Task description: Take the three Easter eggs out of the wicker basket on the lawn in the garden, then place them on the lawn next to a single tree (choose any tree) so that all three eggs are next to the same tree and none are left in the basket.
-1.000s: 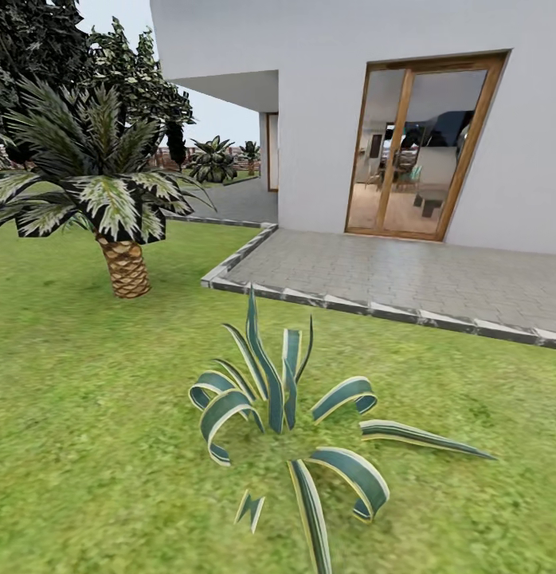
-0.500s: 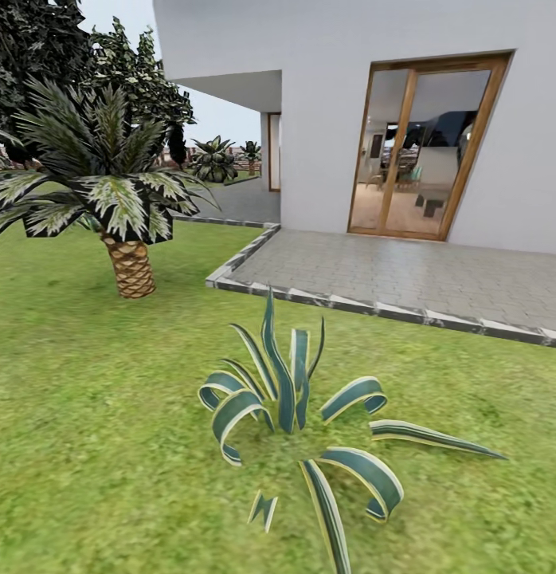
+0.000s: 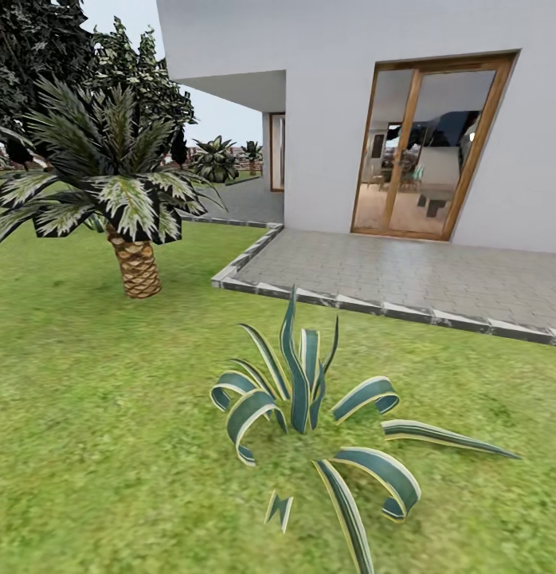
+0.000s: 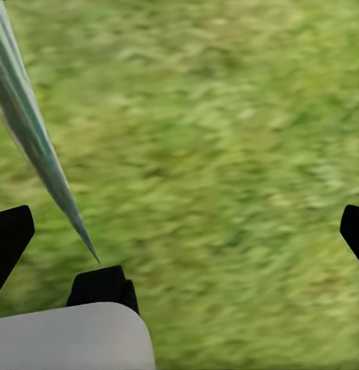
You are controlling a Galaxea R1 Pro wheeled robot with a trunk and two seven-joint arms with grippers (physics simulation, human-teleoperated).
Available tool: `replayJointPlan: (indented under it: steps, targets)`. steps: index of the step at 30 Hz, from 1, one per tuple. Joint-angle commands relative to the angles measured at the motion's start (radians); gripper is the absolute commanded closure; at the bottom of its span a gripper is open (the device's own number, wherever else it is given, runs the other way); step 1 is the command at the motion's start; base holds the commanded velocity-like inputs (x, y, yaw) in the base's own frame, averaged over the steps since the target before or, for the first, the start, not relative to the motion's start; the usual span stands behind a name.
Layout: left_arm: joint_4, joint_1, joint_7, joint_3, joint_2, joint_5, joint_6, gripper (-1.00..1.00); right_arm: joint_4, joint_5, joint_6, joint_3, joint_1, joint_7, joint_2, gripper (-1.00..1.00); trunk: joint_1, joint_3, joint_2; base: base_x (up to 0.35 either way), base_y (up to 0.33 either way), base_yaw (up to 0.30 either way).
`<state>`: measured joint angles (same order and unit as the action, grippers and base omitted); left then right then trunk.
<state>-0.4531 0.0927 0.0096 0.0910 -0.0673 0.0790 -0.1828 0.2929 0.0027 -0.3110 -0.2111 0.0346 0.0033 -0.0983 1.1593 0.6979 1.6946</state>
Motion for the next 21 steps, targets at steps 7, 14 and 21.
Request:
replayJointPlan:
  steps: [7, 14, 21]
  targets:
    - [0.001, 0.001, 0.000, 0.000, -0.002, 0.006, -0.003, -1.00, -0.001, 0.000, -0.005, -0.002, 0.001, 0.001, 0.000, -1.00, 0.000, 0.001, 0.000, 0.000, -0.076, 0.000]
    - [0.001, 0.000, 0.000, 0.000, -0.002, 0.006, -0.003, -1.00, -0.001, 0.000, -0.005, -0.002, 0.001, 0.001, 0.000, -1.00, 0.000, 0.001, 0.000, 0.000, -0.269, 0.000]
    - [0.001, 0.000, 0.000, 0.000, -0.002, 0.006, -0.003, -1.00, -0.001, 0.000, -0.004, -0.002, 0.001, -0.001, 0.000, -1.00, 0.000, 0.001, 0.000, 0.000, -0.286, 0.000]
